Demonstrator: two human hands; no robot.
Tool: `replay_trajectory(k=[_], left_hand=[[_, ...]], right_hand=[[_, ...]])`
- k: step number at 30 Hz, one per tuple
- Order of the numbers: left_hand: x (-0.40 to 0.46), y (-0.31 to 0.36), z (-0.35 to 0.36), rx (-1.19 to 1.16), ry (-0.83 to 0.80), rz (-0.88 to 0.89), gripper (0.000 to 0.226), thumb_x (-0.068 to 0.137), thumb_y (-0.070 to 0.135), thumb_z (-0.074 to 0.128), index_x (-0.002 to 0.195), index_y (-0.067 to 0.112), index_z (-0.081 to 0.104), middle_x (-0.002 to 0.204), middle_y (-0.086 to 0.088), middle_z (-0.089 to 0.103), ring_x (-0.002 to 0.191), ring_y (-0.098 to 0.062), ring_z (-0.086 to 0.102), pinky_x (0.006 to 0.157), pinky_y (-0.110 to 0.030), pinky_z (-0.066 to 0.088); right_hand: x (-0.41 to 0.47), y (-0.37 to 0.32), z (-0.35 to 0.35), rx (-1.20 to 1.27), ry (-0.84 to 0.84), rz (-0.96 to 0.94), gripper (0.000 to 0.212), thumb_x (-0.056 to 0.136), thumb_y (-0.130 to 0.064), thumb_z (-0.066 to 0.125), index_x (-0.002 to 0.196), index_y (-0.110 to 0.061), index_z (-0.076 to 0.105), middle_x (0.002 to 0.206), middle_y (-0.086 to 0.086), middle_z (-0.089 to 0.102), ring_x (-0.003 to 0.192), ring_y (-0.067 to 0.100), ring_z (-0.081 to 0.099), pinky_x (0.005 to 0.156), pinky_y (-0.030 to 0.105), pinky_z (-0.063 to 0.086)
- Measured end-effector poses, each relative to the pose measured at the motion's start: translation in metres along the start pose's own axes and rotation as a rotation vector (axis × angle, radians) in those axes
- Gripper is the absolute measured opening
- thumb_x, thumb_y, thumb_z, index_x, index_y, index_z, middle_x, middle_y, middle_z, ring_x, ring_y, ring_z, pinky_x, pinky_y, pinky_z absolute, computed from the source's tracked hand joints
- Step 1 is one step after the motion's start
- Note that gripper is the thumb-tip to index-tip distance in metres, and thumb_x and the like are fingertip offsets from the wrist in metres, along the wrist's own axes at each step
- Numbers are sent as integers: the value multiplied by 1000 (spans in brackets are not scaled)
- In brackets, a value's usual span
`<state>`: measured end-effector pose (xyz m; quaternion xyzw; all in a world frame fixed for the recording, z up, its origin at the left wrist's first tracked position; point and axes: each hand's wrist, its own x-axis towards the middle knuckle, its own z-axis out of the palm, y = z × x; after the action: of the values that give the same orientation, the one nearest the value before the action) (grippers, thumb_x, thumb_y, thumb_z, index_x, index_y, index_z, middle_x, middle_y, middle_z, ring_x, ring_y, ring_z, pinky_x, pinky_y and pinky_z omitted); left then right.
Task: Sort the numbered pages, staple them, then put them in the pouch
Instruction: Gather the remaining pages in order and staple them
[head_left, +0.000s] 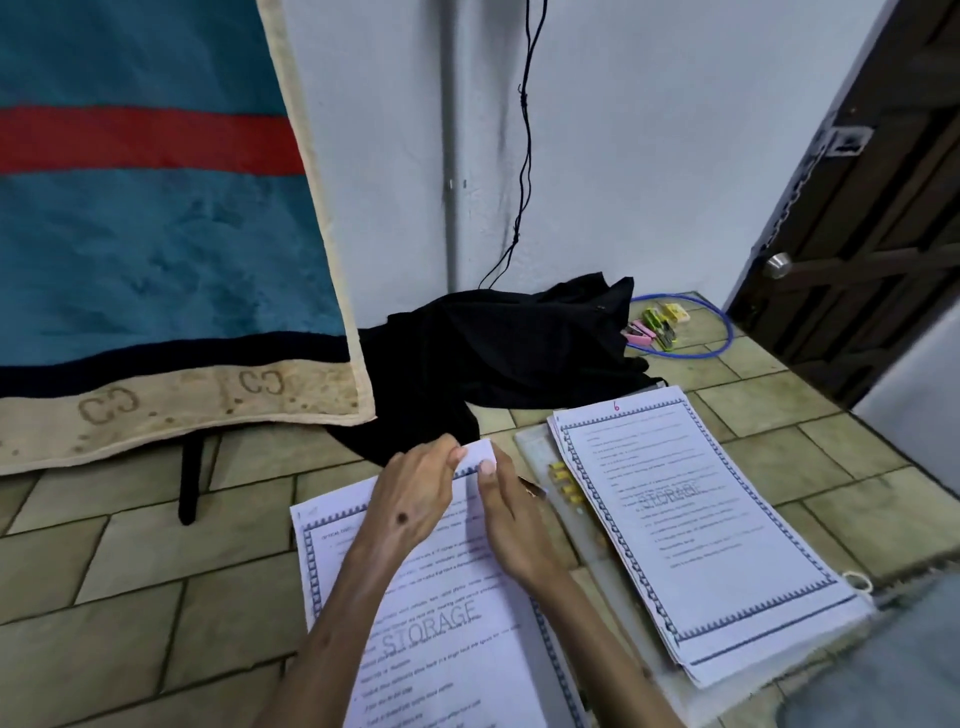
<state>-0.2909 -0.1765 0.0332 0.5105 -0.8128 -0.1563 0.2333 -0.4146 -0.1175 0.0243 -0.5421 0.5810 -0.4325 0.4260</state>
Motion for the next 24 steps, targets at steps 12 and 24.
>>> replay_trajectory(k=[12,24], left_hand=[[9,-21,5,-27,-70,-10,37,99,33,35,63,25,26,55,3,36,53,-18,38,48,-29,25],[10,-21,-14,62,49,86,33,90,41,31,74,19,50,58,6,44,61,-27,56,50,-29,33]], right_hand=[[70,50,-24,-1108,-31,154,28,92,-5,45,118,-5,55,127,14,49,122,31,38,96,39,39],[34,-1,-36,585,90,46,15,96,-19,48,109,-13,51,84,2,65,88,14,64,86,26,54]])
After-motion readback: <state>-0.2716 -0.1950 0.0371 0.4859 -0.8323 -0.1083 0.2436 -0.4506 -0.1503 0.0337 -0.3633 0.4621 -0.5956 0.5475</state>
